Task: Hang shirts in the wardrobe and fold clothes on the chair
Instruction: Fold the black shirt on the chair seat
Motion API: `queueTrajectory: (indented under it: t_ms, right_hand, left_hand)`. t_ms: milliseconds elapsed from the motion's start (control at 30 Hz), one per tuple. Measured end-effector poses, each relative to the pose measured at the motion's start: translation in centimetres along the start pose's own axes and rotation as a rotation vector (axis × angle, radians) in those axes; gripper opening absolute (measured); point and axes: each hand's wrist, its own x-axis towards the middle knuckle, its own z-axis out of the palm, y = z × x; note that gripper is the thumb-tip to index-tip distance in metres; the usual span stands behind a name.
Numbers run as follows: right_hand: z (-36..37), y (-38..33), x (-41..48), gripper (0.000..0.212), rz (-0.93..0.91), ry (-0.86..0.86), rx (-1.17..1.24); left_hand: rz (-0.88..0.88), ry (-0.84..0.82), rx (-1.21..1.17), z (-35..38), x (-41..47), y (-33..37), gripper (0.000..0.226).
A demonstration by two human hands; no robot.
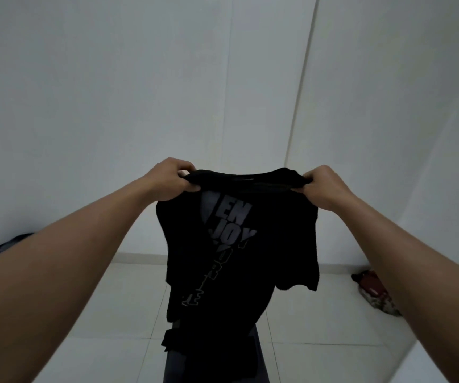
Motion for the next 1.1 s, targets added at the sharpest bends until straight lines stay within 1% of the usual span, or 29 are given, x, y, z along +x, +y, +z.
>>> queueTrajectory:
  t_ms: [67, 133, 200, 267, 333, 367, 400, 433, 467, 533, 567, 600, 633, 667, 733, 800, 867, 967, 1033, 1100]
  right_hand:
    - [0.0, 0.7, -0.7, 0.013, 0.055, 0.034, 0.021]
    - [0.2, 1.4, -1.4, 0.009, 0.095, 0.046, -0.006]
    - [0.6, 2.0, -2.1, 0.013, 0.135, 0.065, 0.002]
    - [0.9, 2.2, -2.8, 0.022, 0.153, 0.102, 0.044]
    - [0.9, 2.3, -3.3, 0.024, 0.158, 0.144, 0.16]
    - [0.8, 2.2, -3.5, 0.022, 0.163, 0.162, 0.251]
    - [0.6, 2.2, -3.7, 0.021, 0.17, 0.184, 0.337]
    - [0.3, 2.1, -4.0, 0.019, 0.172, 0.205, 0.399]
    - [0.0, 2.2, -4.2, 0.017, 0.166, 0.227, 0.435]
    - [-0.7, 2.5, -5.2, 0.013, 0.113, 0.239, 0.435]
    - [-1.0, 2.7, -5.7, 0.011, 0.073, 0.219, 0.412]
    - [-1.2, 3.1, -6.3, 0.008, 0.043, 0.178, 0.395]
    - [-1.4, 3.3, -6.8, 0.005, 0.02, 0.122, 0.391]
    - [-1.3, 3.7, -7.5, 0.011, 0.015, 0.073, 0.382]
    - [-1.2, 4.1, -8.3, 0.019, 0.01, 0.035, 0.351]
    - [-0.7, 4.6, -8.8, 0.015, -0.005, 0.076, 0.298]
    - [0.3, 5.4, -9.2, 0.014, -0.017, 0.118, 0.25]
    - [2.5, 6.8, -10.1, 0.02, 0.0, 0.152, 0.197]
    - [4.0, 8.1, -11.2, 0.018, 0.015, 0.174, 0.174]
    - [5.3, 9.8, -12.5, 0.015, 0.032, 0.161, 0.132]
  left_hand:
    - [-0.024, -0.019, -0.162, -0.9, -0.8, 0.0, 0.013]
    - [-0.006, 0.014, -0.185, -1.5, -1.5, 0.1, 0.015]
    - [0.003, 0.043, -0.123, -1.7, -1.9, -0.1, 0.022]
    - [0.024, 0.108, 0.005, -1.6, -2.3, -0.1, 0.032]
    - [0.061, 0.222, 0.108, -1.1, -2.7, 0.0, 0.044]
    - [0.075, 0.249, 0.128, -0.9, -3.0, 0.1, 0.048]
    - [0.079, 0.239, 0.136, -0.8, -3.3, 0.3, 0.048]
    - [0.066, 0.182, 0.157, -0.9, -4.0, 0.4, 0.048]
    - [0.049, 0.095, 0.215, -1.1, -4.5, 0.5, 0.052]
    - [0.026, -0.06, 0.42, -1.6, -5.4, -0.1, 0.063]
    - [0.019, -0.085, 0.525, -2.0, -5.6, -0.5, 0.059]
    - [0.003, -0.091, 0.582, -2.3, -6.0, -1.2, 0.048]
    - [-0.022, -0.088, 0.584, -2.6, -6.3, -1.9, 0.035]
    - [-0.054, -0.086, 0.548, -2.8, -6.8, -2.9, 0.024]
    - [-0.101, -0.071, 0.425, -2.9, -7.7, -4.5, 0.015]
    - [-0.119, -0.018, 0.248, -2.2, -8.5, -5.6, 0.012]
    - [-0.125, 0.041, 0.114, -1.0, -9.1, -6.0, 0.013]
    - [-0.119, 0.097, 0.014, 0.7, -10.0, -6.6, 0.016]
    - [-0.14, 0.09, -0.037, 1.3, -10.8, -7.0, 0.02]
    - [-0.203, 0.063, -0.103, 1.4, -11.8, -7.7, 0.022]
